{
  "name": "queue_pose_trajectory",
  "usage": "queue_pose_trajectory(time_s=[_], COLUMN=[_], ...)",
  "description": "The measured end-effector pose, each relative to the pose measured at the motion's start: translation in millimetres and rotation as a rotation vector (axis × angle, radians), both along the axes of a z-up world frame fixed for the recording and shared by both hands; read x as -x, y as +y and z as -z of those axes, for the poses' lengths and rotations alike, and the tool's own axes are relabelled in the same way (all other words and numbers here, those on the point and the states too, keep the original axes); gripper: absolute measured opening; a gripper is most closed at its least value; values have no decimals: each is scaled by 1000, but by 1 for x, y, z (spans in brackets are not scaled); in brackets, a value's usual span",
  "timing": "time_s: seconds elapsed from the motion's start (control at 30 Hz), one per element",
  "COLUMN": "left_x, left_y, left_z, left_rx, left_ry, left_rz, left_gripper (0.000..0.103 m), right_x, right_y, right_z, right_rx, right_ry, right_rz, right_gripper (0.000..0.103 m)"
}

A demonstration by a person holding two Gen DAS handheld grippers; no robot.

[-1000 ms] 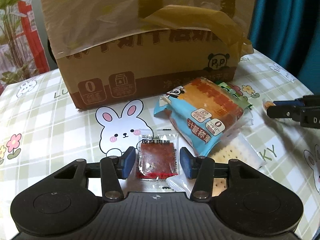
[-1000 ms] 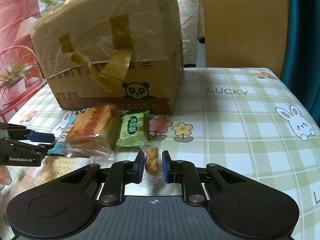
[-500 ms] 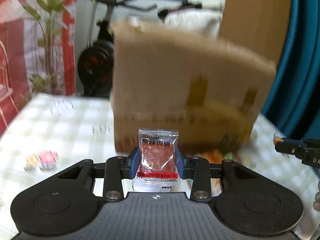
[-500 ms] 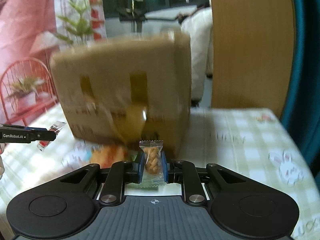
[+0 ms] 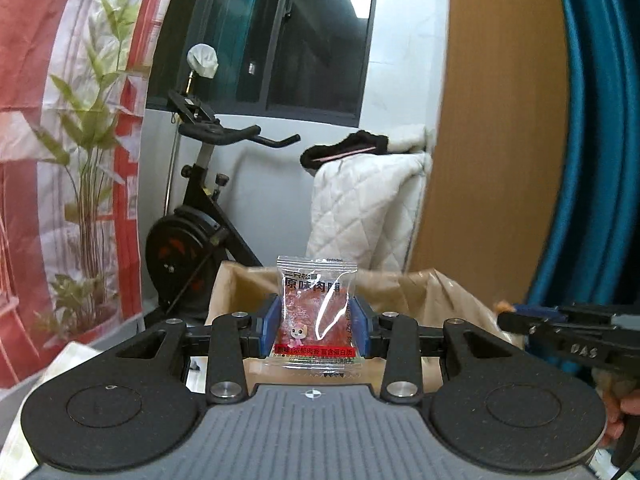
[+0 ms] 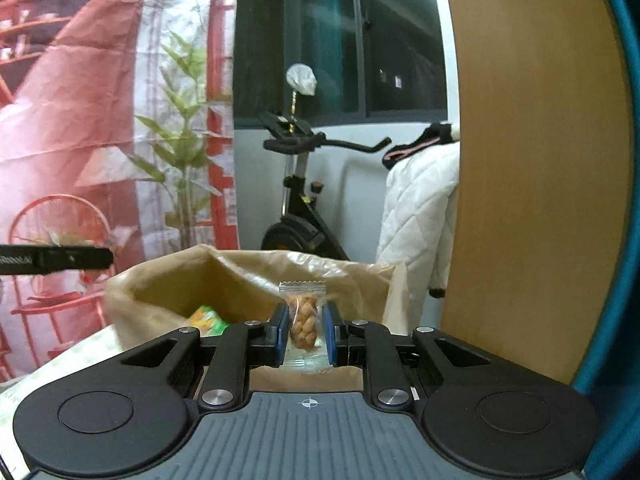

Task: Organize snacks
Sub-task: 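Carry both snacks over the lined box and open both tools to drop them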

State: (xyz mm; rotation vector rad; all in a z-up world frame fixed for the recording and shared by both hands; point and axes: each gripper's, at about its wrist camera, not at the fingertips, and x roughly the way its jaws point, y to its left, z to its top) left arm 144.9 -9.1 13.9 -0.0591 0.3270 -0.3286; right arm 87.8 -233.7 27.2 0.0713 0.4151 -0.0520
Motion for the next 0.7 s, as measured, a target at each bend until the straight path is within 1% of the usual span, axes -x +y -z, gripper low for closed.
queue_pose_trajectory(time_s=[0.17,0.23,0.27,0.3,0.33,0.4,0.47,0.5,0.57,0.6,0.67,0.7], left_x=[-45,-54,-58,-57,-55,-50,-42,-38,-32,-28,-19,-13], left_y=[-10,-9,-12,-8,-6,-3,-1,-1,-2,-2,1,2], left_z=[4,9,11,14,15,16,16,15,13,12,9,6], left_rx=[6,-11,-22,-27,-30,-33,-49,-63,-89,-98,-105,-103], left_ry=[72,98,109,116,124,126,115,111,107,106,98,93], left_rz=[-30,-48,-57,-61,-59,-49,-41,-41,-38,-36,-39,-45], left_gripper=[40,42,46,51,54,66,72,73,74,77,82,85], right_x=[-45,-52,-54,-56,-54,-49,-43,-40,-31,-26,-15,-8], right_y=[-8,-7,-5,-5,-6,-4,-3,-3,-1,0,2,3], right_z=[9,15,19,21,22,23,24,23,21,19,16,14], right_rx=[-20,-10,-7,-10,-15,-17,-12,-12,-13,-14,-20,-25], right_ry=[57,74,83,92,93,94,99,101,104,103,98,96], right_rz=[44,57,60,62,62,55,52,51,46,44,34,29], right_gripper=[17,19,22,26,33,36,44,45,51,53,62,63])
